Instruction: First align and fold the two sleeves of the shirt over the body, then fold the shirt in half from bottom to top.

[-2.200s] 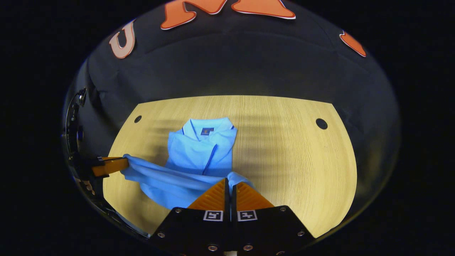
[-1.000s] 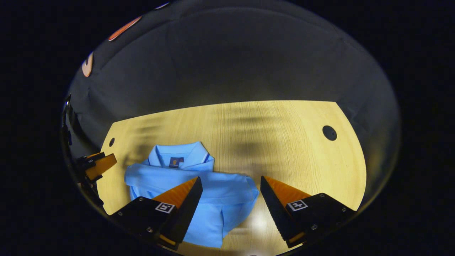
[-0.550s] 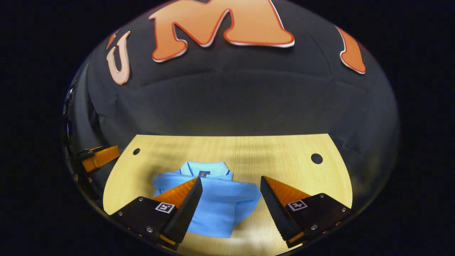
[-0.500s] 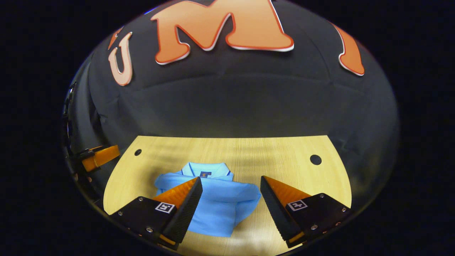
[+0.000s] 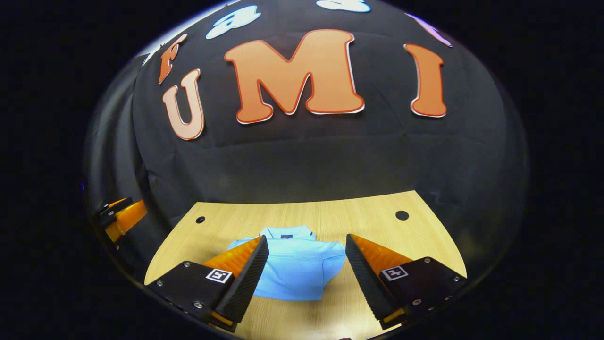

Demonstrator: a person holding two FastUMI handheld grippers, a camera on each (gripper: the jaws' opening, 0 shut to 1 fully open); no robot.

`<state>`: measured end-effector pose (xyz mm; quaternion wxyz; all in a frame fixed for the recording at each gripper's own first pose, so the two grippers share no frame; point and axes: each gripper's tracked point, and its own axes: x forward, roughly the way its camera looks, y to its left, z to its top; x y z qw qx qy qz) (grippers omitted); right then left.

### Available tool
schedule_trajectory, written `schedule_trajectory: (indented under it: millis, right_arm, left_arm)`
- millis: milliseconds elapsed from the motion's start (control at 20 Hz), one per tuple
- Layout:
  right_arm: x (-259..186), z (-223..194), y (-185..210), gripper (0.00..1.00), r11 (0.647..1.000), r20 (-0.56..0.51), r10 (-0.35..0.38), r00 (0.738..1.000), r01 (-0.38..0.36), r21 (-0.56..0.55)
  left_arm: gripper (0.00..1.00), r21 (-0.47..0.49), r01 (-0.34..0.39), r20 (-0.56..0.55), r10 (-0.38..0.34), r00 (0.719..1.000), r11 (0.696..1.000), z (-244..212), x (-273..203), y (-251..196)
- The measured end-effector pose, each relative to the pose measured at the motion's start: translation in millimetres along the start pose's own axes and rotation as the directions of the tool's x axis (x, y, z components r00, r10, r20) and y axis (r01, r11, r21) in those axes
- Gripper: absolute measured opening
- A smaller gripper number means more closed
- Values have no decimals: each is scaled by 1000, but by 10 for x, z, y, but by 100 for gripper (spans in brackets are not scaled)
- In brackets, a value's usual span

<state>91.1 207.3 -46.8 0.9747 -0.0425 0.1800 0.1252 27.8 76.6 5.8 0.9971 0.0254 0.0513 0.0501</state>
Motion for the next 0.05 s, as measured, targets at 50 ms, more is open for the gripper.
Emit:
schedule_trajectory:
  millis: [50]
  right_arm:
    - [-107, -63, 29, 99, 1000, 12, 2, 1000, -2, 20]
  left_arm:
    - [100, -6, 17, 17, -17, 1000, 1000, -44, -119, 0]
